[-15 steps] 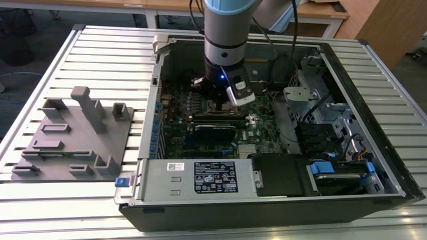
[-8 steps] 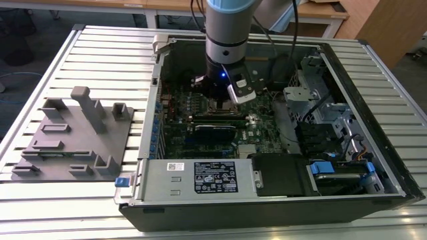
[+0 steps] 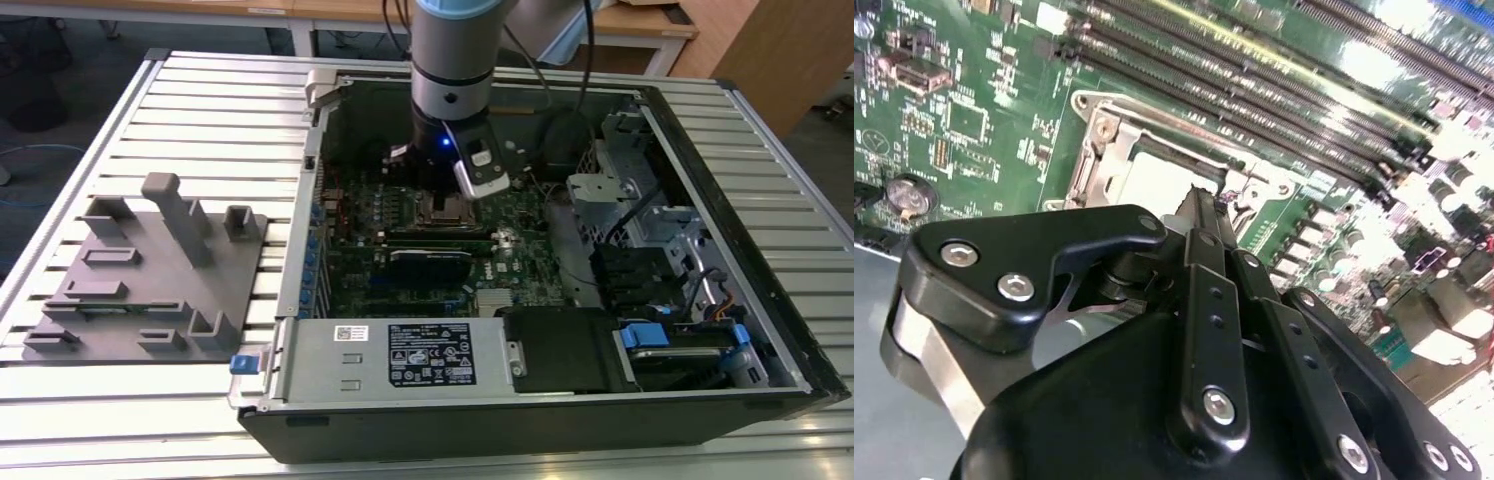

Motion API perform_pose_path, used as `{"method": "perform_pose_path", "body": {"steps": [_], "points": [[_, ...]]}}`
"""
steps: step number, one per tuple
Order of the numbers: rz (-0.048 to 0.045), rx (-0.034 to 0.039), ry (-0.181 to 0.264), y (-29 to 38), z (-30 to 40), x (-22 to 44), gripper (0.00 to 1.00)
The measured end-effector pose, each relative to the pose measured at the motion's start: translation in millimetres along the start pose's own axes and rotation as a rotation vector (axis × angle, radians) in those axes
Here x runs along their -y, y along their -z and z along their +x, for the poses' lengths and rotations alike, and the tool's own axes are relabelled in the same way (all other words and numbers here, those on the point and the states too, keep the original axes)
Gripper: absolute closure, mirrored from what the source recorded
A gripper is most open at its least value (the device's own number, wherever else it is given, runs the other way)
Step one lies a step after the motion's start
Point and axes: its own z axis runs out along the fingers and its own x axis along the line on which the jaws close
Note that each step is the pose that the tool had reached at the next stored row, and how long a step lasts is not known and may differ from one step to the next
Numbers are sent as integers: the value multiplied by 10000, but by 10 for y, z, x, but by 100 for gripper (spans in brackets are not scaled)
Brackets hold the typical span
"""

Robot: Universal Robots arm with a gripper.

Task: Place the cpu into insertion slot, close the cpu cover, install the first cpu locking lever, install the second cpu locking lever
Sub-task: 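Install the second cpu locking lever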

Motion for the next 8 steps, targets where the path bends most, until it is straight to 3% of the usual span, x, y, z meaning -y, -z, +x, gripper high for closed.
{"method": "perform_pose_path", "body": {"steps": [8], "points": [[48, 6, 2, -16, 9, -85, 90]]}}
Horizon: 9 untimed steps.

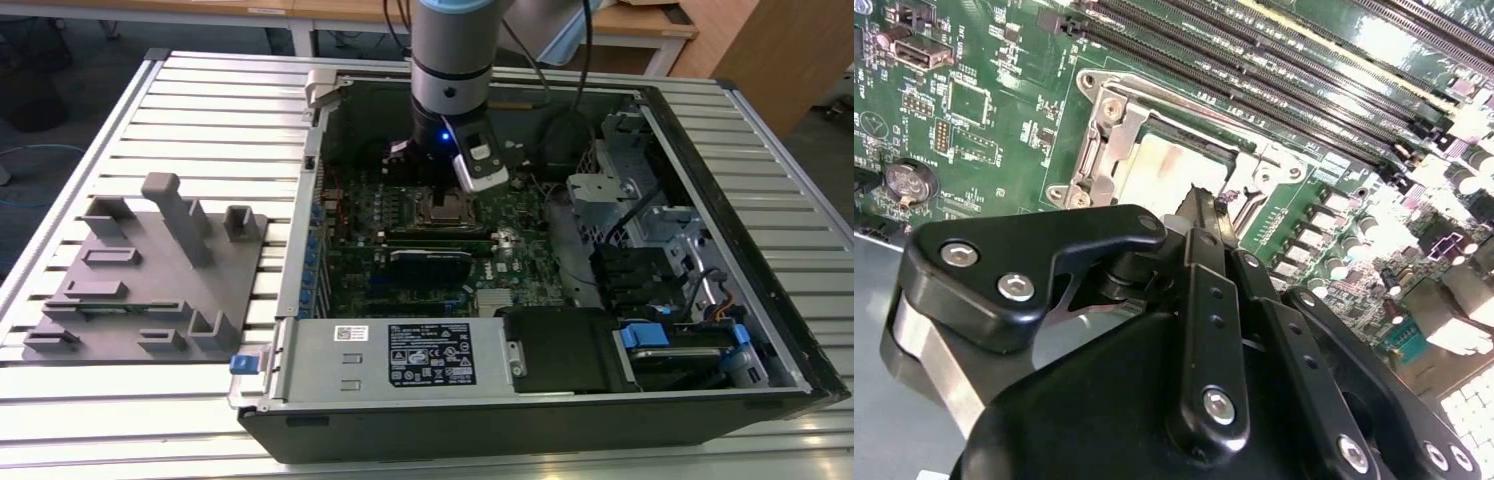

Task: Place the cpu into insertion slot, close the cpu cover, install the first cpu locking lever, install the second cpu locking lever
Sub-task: 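Install the second cpu locking lever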

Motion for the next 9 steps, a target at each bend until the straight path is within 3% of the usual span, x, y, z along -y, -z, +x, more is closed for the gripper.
{"method": "perform_pose_path", "body": {"steps": [3, 9], "points": [[47, 5, 3, -3, -1, -8, 90], [49, 6, 2, -9, -58, -25, 90]]}}
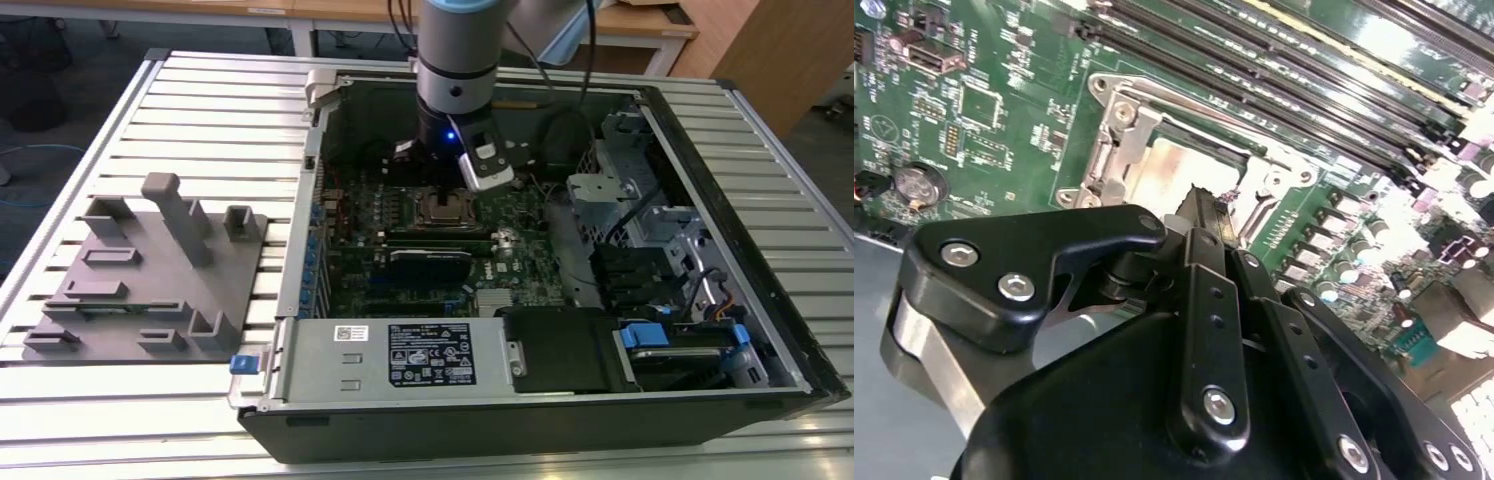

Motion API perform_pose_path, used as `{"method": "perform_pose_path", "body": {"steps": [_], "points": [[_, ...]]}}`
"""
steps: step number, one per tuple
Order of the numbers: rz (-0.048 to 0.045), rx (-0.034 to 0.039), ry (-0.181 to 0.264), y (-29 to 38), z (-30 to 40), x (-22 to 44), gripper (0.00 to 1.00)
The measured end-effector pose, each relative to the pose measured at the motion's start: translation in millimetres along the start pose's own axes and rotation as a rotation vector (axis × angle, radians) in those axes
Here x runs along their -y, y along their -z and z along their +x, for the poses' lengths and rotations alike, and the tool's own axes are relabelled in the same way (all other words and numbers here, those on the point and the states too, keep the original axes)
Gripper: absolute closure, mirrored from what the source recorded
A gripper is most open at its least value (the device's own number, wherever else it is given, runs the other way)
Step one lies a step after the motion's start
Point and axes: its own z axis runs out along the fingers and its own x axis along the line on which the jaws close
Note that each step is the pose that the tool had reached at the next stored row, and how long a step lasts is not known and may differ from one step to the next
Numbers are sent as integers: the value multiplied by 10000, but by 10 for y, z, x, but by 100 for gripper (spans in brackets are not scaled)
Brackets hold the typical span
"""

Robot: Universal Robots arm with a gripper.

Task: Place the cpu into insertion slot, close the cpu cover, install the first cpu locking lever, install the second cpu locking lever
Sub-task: 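Install the second cpu locking lever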

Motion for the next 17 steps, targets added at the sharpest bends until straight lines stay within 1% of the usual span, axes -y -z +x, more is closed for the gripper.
{"method": "perform_pose_path", "body": {"steps": [4, 17], "points": [[-1, 0, 1, -3, -46, -6, 90], [-1, 0, 0, 13, -48, -9, 90]]}}
